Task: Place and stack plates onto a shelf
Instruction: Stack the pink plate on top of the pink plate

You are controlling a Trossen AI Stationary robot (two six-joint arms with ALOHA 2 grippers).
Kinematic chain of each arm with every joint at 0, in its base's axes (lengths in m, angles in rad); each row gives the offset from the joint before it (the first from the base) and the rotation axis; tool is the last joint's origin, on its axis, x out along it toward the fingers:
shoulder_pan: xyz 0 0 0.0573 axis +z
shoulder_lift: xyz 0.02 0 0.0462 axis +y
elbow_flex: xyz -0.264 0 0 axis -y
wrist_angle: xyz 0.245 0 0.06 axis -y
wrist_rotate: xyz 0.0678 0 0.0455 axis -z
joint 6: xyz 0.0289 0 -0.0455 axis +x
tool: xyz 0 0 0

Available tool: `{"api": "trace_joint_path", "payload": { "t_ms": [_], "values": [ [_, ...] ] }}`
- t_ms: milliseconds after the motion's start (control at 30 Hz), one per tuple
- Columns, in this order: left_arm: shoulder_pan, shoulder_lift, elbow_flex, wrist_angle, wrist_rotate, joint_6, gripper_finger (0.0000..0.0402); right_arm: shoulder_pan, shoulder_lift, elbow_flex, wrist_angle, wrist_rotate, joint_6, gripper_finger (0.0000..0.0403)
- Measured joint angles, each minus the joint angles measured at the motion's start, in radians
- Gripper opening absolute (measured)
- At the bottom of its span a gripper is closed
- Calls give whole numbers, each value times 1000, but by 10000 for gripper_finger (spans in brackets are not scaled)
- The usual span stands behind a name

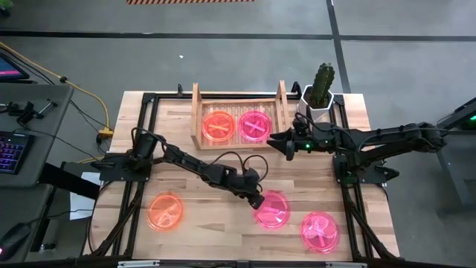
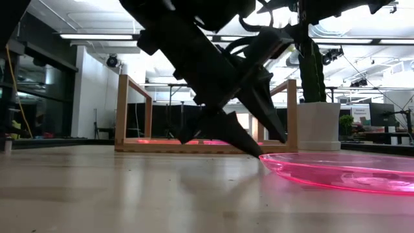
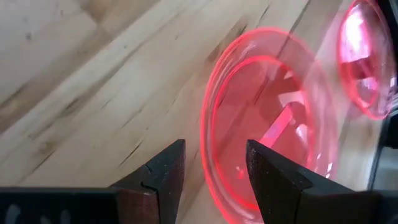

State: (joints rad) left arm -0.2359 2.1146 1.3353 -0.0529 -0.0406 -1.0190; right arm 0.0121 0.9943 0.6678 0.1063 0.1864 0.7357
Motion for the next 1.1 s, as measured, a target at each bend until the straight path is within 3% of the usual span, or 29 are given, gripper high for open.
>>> {"api": "trace_joint_path", "payload": {
  "t_ms": [567, 667, 833, 1100],
  "values": [
    [-26, 43, 2, 53, 22, -4, 153, 2, 0, 0, 15, 1, -2, 222],
    [-26, 46, 1, 64, 29, 0, 121, 2, 0, 0, 14, 1, -3, 222],
    [-30, 48, -1, 64, 39, 24, 19, 2, 0, 0, 11, 1, -3, 222],
    [33, -43, -1, 11, 29, 150, 2, 2, 0, 0, 9, 2, -4, 222]
  ]
}}
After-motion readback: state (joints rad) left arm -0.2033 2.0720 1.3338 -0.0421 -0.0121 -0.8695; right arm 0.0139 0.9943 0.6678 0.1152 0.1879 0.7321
